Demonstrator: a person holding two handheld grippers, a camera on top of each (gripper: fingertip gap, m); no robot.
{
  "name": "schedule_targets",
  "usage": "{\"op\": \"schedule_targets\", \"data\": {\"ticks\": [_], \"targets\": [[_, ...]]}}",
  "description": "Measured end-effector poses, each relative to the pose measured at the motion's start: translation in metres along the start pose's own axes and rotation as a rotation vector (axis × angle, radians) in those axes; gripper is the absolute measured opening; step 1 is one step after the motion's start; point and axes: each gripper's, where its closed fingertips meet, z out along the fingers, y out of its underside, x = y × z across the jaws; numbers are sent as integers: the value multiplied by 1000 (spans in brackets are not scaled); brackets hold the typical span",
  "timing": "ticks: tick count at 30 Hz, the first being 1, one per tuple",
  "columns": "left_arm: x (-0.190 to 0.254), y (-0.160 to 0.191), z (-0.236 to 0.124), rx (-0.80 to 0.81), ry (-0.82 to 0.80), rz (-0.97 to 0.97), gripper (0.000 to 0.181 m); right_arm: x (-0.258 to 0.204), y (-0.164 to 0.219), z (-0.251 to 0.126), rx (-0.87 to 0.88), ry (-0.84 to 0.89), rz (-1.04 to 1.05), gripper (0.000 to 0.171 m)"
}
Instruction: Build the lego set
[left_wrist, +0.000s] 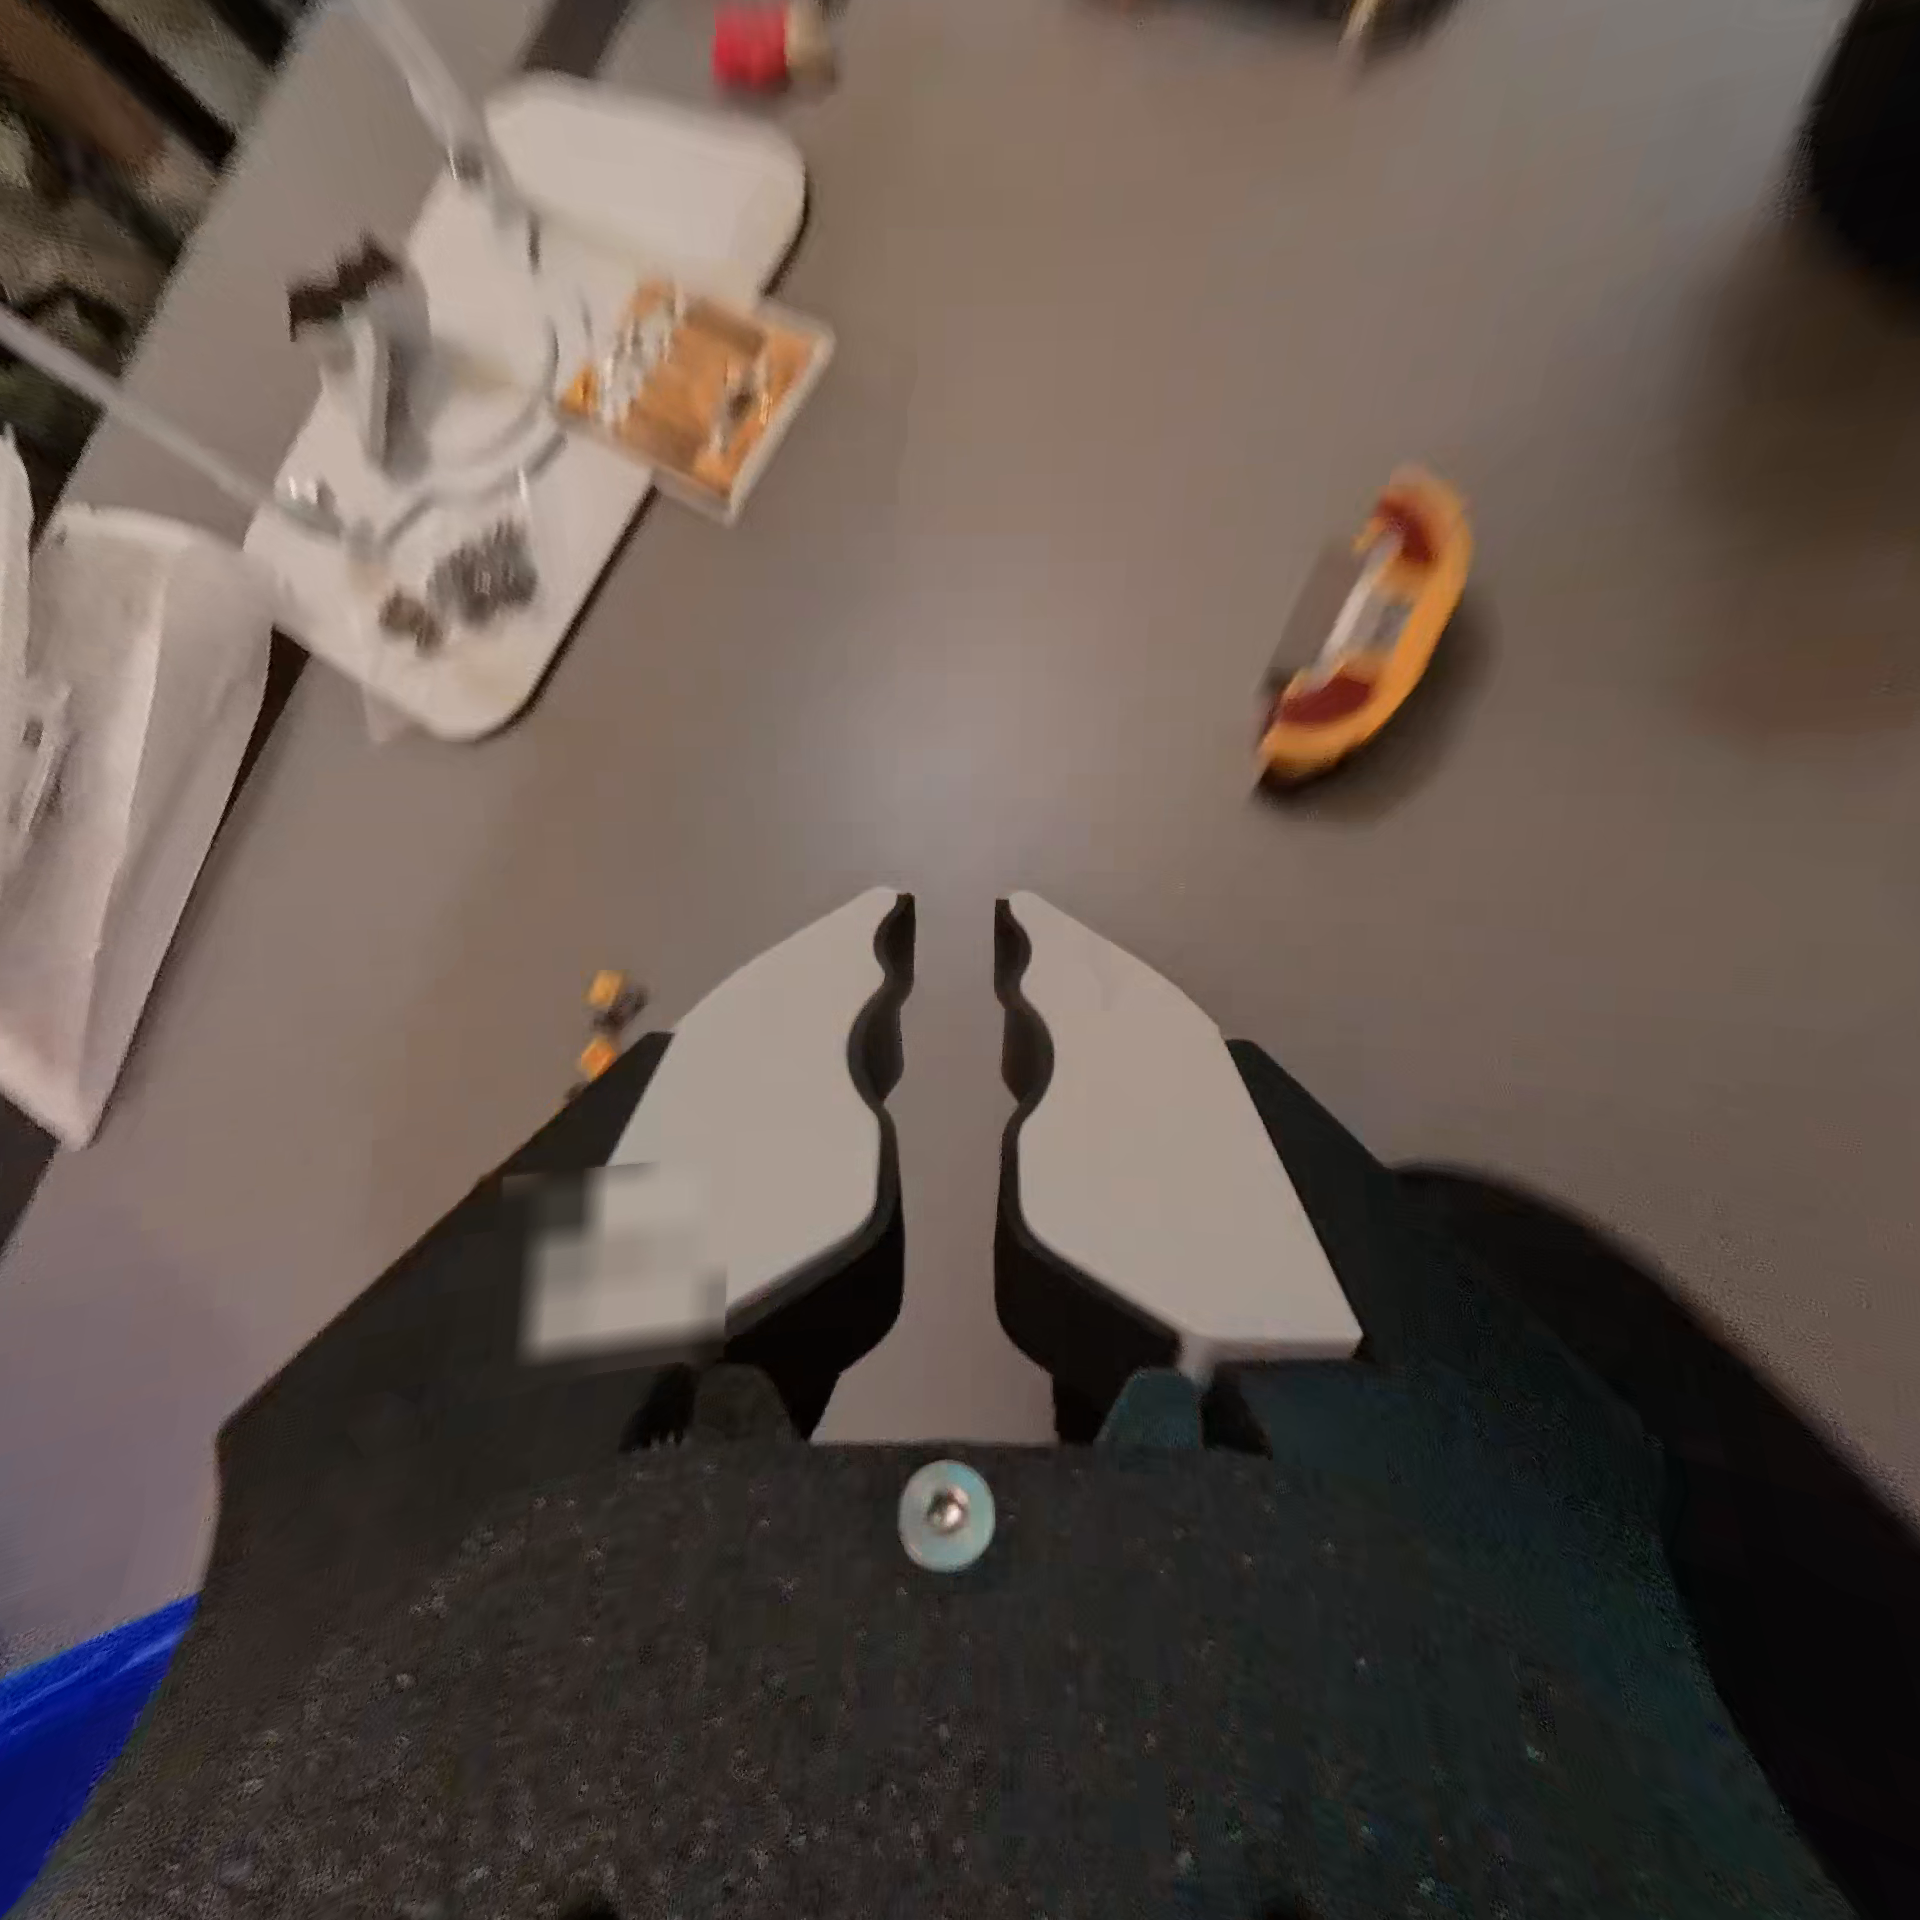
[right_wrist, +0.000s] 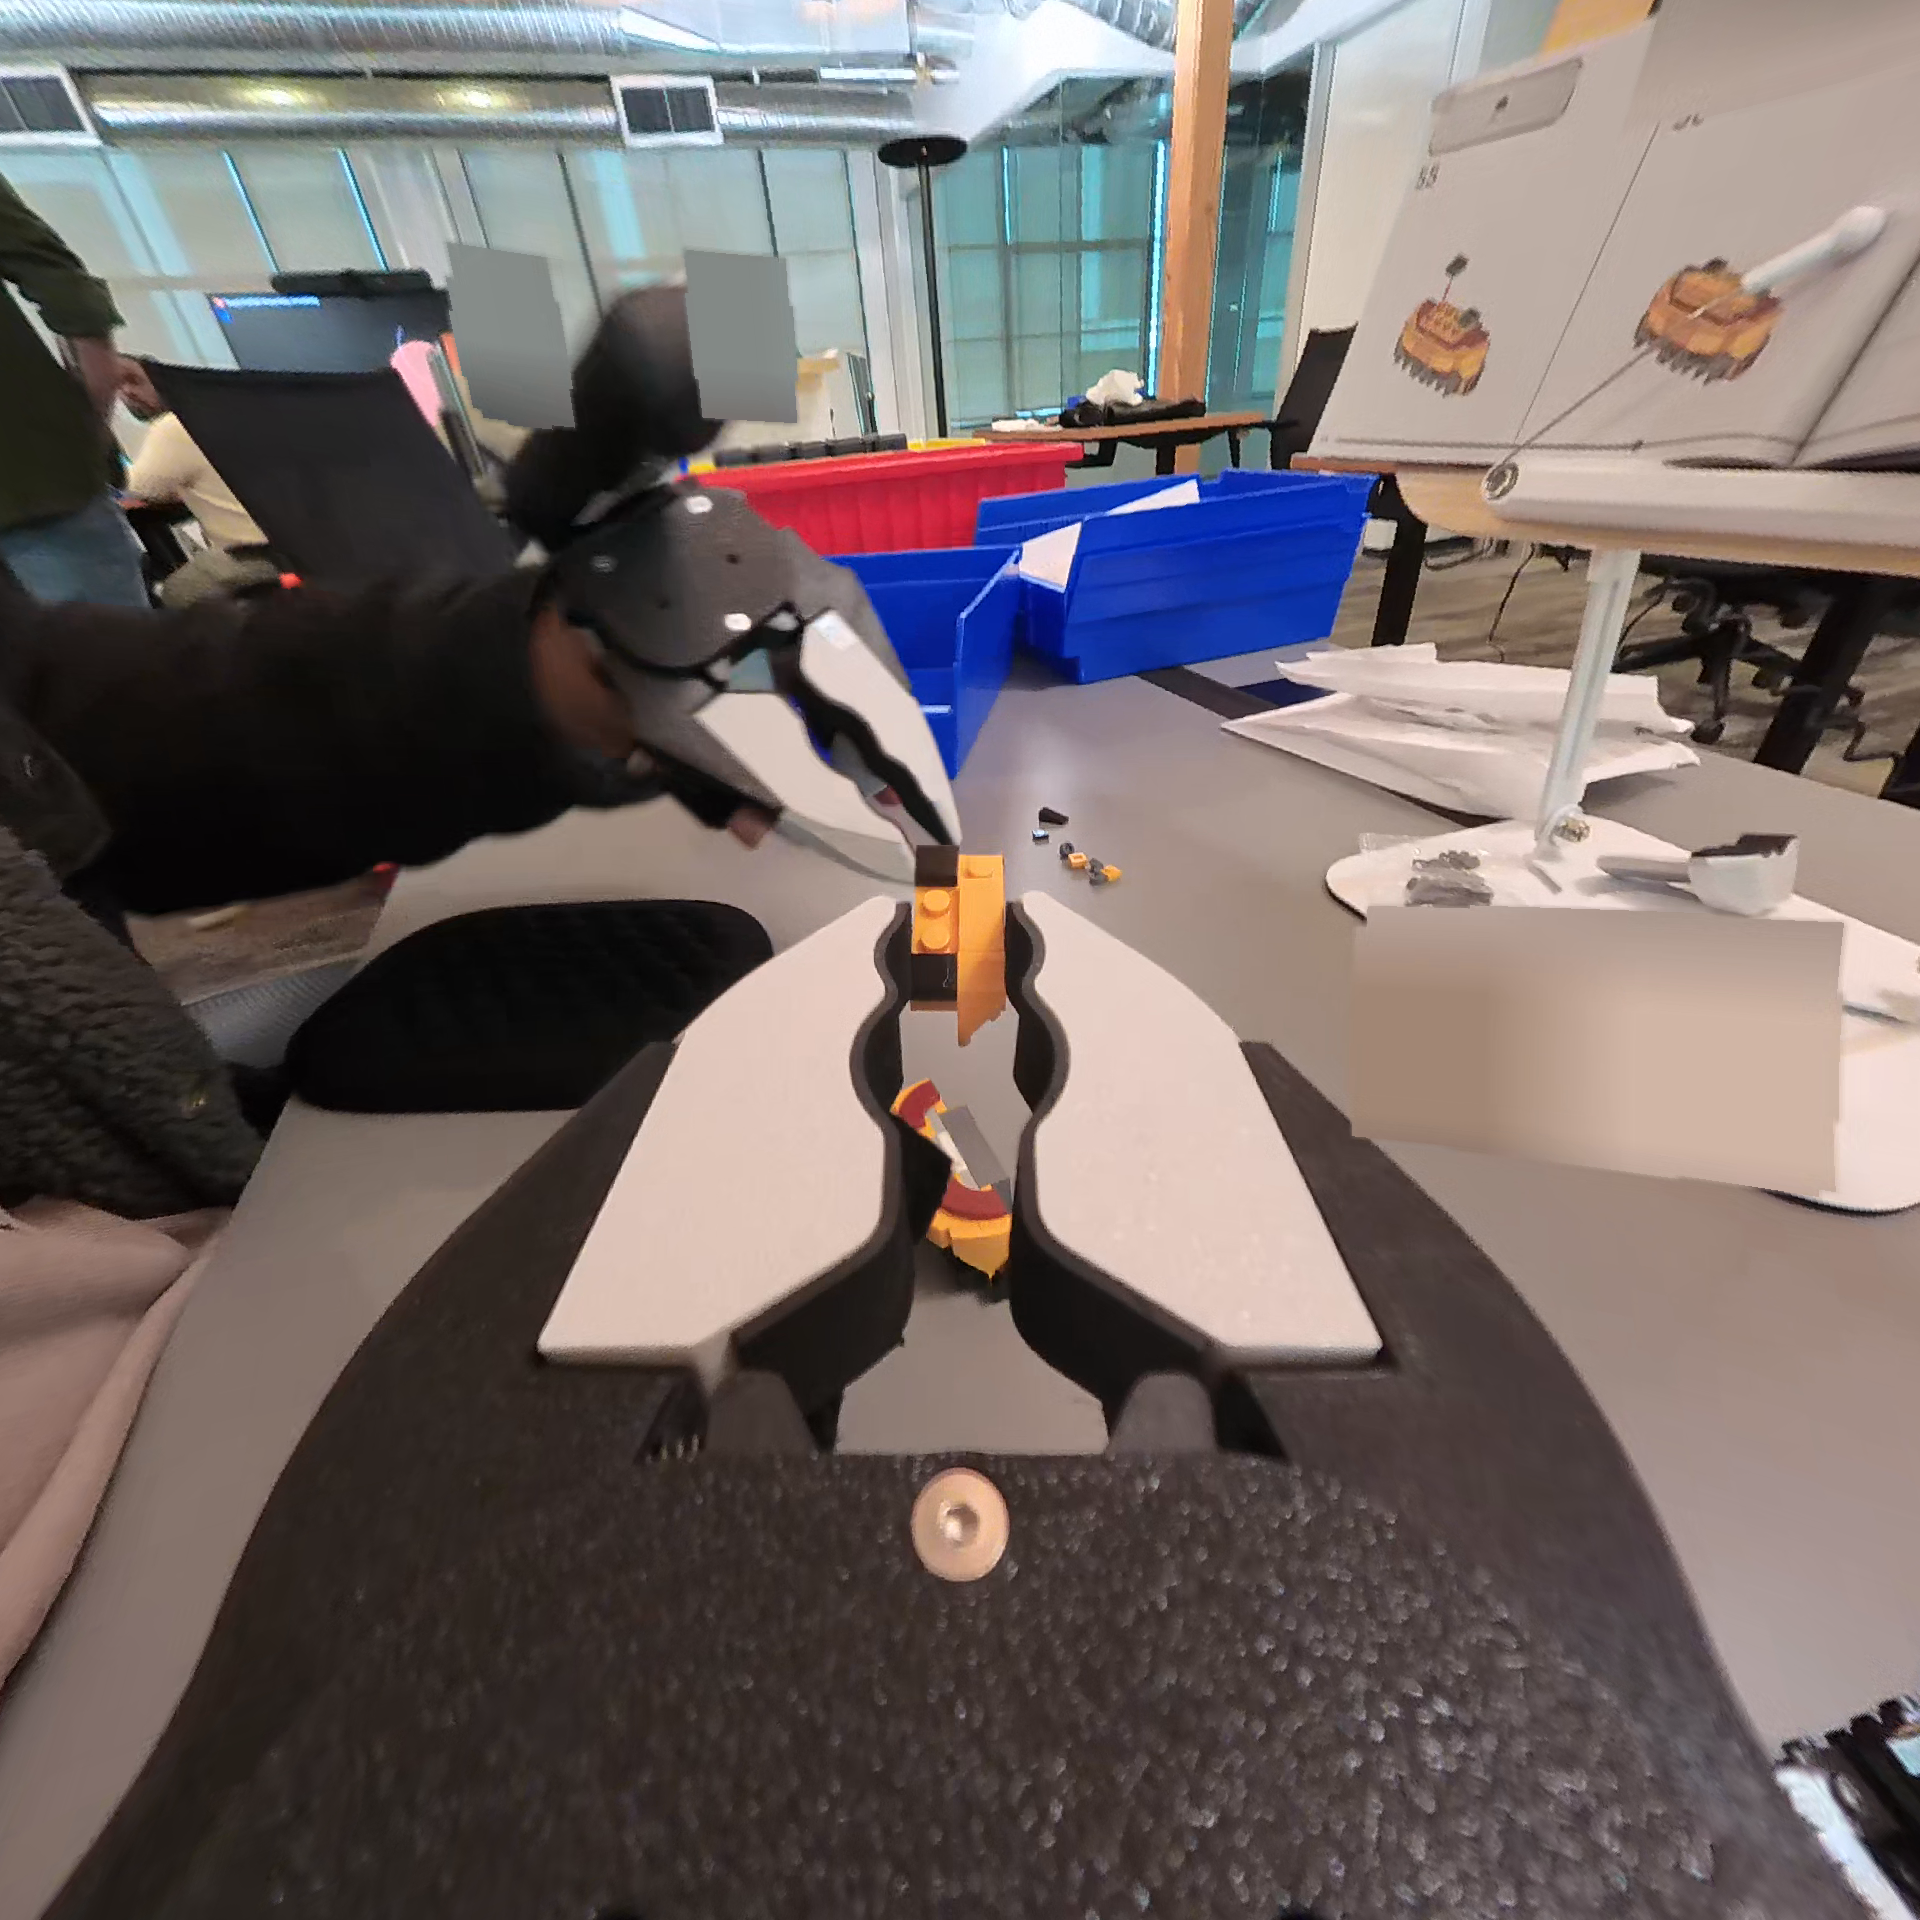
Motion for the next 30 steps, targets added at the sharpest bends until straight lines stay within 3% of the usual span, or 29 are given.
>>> {"op": "schedule_targets", "data": {"ticks": [3,5,14,24,27,30], "targets": [[-21,42,6,-218,32,2,13,1,3,1,-14,-2,9,17],[-29,54,12,-250,74,-29,11,0,4,1,-18,-6,15,17],[-35,61,45,-344,155,217,17,-1,10,3,-43,-24,31,17],[-30,62,48,-501,461,251,8,-3,14,4,-63,-46,39,17],[-26,59,50,-493,514,243,6,-4,15,5,-70,-48,39,17],[-8,36,53,-334,583,170,6,-3,15,4,-70,-43,40,17]]}}
